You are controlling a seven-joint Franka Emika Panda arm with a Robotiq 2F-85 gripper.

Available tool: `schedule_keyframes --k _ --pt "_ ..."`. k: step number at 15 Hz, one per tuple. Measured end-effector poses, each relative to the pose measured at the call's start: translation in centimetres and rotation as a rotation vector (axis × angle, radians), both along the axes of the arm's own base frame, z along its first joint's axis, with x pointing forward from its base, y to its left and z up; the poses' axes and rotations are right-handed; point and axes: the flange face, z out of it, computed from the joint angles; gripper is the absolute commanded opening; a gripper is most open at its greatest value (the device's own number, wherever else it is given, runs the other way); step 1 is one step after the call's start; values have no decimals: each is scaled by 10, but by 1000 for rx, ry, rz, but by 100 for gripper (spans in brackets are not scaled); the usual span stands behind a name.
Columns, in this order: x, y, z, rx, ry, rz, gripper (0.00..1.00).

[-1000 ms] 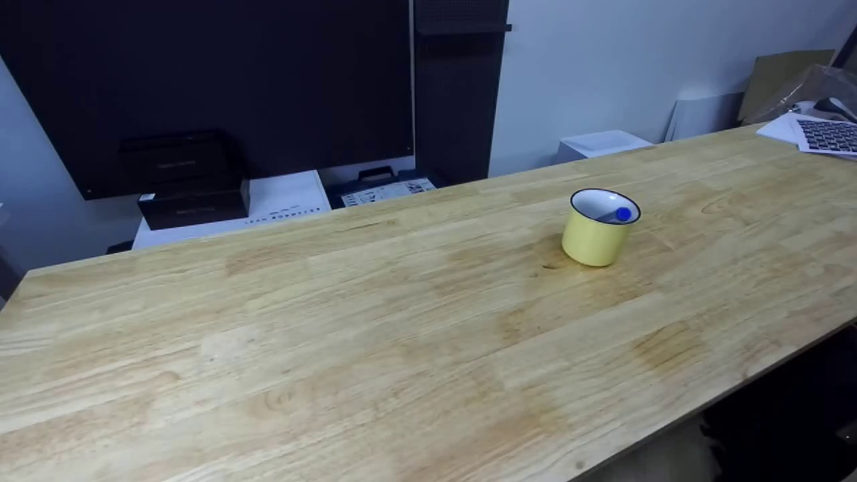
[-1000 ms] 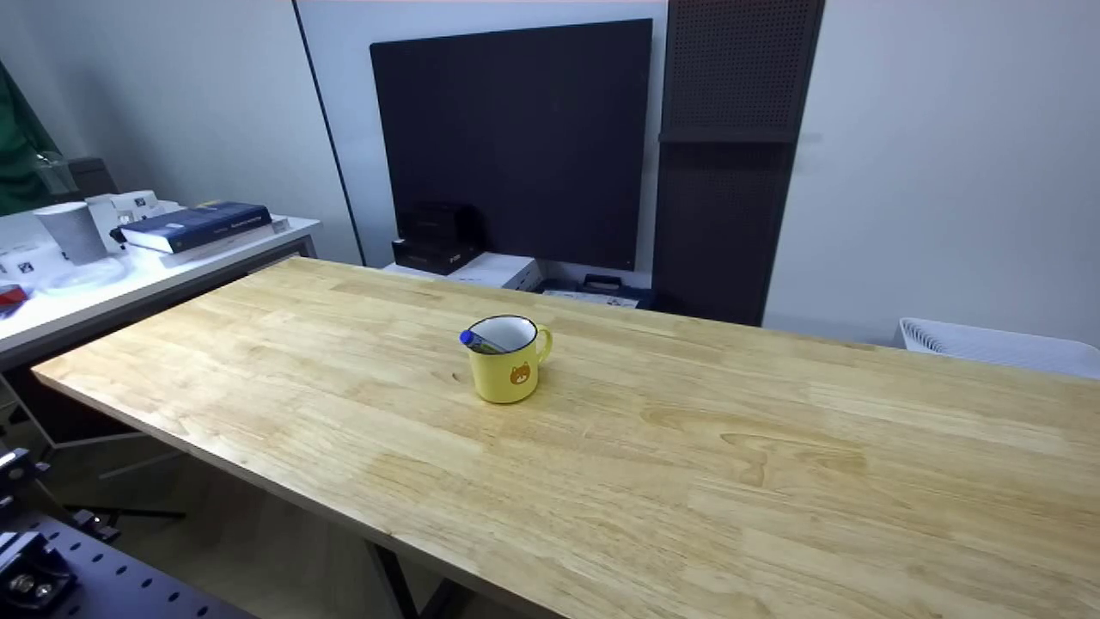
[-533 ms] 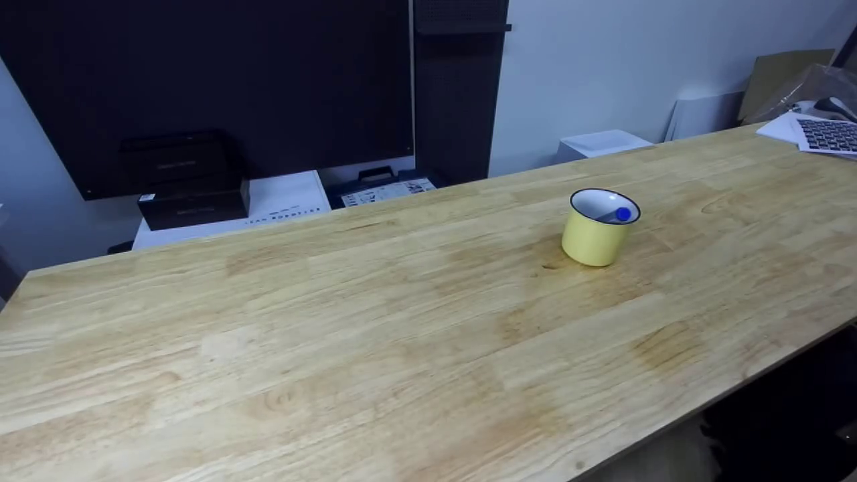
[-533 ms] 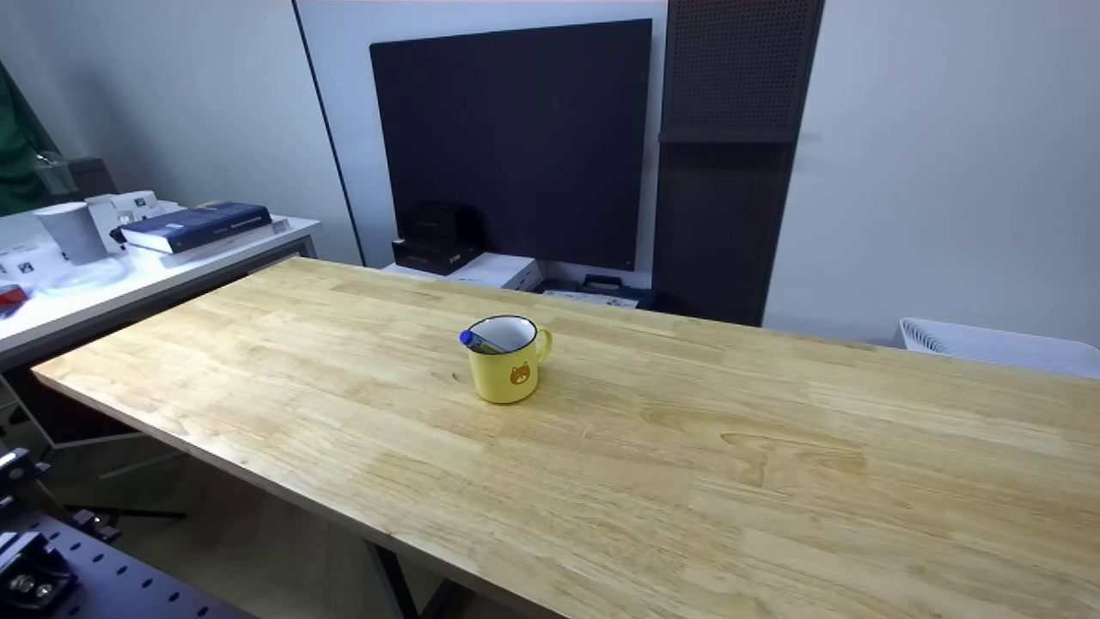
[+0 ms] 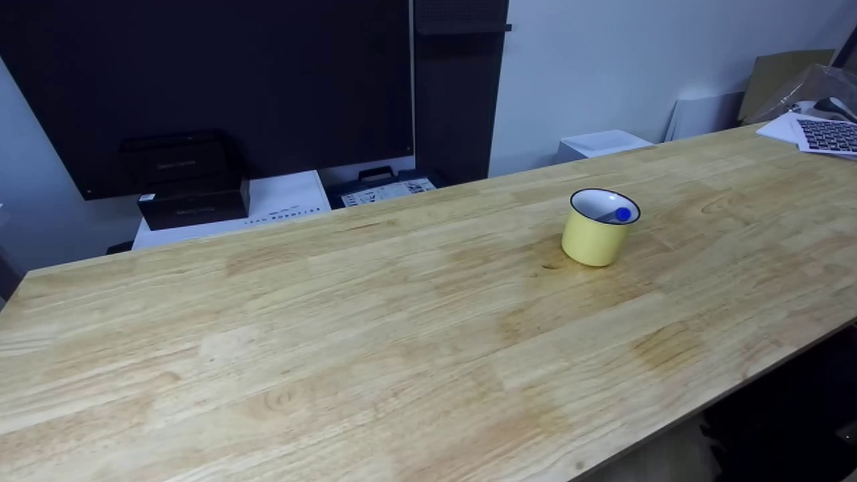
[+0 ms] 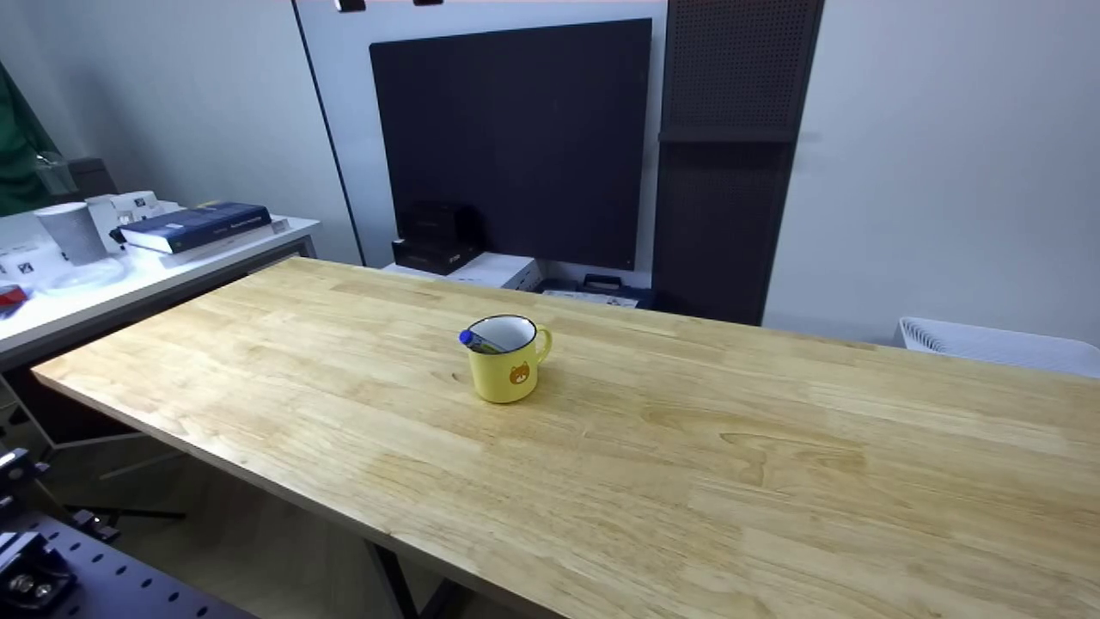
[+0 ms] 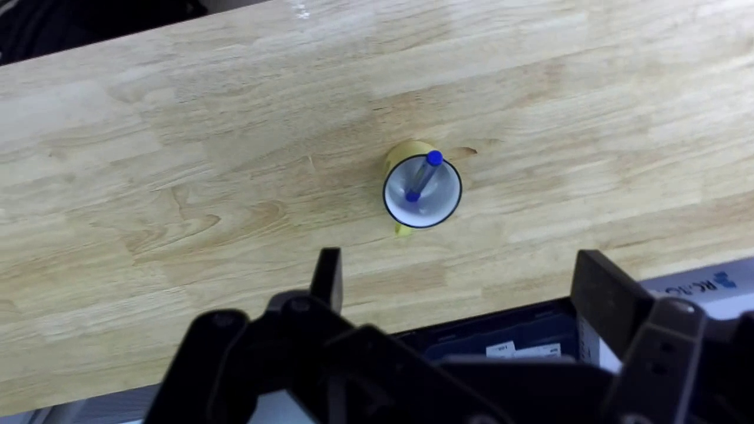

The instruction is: Remove the blue marker from the yellow mug

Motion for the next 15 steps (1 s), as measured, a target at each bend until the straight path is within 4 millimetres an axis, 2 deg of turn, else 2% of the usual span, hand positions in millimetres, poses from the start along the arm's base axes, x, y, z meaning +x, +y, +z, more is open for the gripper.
schedule_keyframes --k 3,7,10,15 --pt "15 -10 -14 -134 -25 68 100" --pt "33 -15 -30 -245 -192 60 100" --pt "34 -18 -36 -232 -237 -5 100" --pt "34 -19 -38 -226 -229 -1 100"
